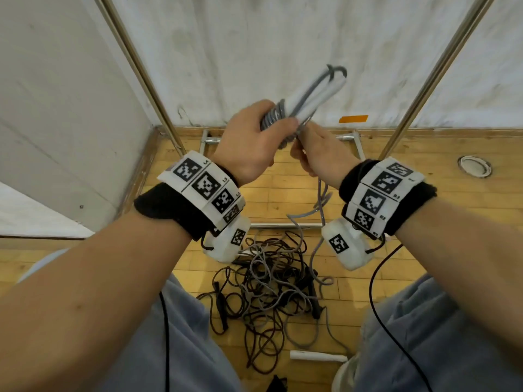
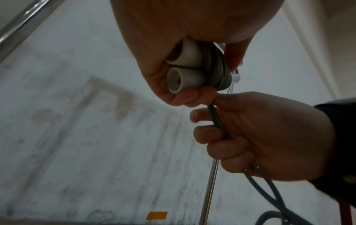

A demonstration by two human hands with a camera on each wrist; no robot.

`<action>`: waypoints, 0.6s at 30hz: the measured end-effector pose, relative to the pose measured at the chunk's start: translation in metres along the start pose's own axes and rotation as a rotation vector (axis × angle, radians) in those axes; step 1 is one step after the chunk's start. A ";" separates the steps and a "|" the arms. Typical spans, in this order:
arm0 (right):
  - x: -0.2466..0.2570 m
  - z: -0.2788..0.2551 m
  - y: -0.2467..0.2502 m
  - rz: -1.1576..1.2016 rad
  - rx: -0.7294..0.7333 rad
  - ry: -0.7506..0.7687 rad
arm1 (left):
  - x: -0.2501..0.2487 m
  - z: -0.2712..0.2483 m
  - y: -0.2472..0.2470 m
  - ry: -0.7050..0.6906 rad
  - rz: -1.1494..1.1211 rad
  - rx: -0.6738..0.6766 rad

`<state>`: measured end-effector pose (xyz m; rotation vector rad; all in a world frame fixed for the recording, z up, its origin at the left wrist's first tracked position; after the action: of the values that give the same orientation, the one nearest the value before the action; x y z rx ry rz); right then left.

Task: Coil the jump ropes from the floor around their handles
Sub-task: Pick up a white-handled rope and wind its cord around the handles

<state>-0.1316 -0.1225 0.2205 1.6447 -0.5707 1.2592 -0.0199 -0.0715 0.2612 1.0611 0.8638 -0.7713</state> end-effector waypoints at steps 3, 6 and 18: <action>0.012 -0.003 -0.002 -0.001 -0.150 0.172 | -0.002 0.005 0.002 0.027 -0.055 -0.057; 0.014 -0.003 -0.001 -0.115 -0.143 0.212 | -0.003 0.007 0.003 0.012 0.003 -0.077; -0.001 -0.004 -0.006 0.045 0.039 -0.031 | 0.004 0.014 -0.013 -0.027 0.159 -0.047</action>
<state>-0.1288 -0.1160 0.2175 1.6948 -0.6079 1.2869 -0.0257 -0.0895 0.2557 1.0621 0.7614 -0.6278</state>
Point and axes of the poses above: each hand's wrist, its own z-axis towards the middle knuckle, its own y-axis out of the back of the hand, x = y × z, the point moved 5 cm from there along z, towards the middle knuckle, and after that the axes turned 4 degrees about -x, right-handed, at the moved point
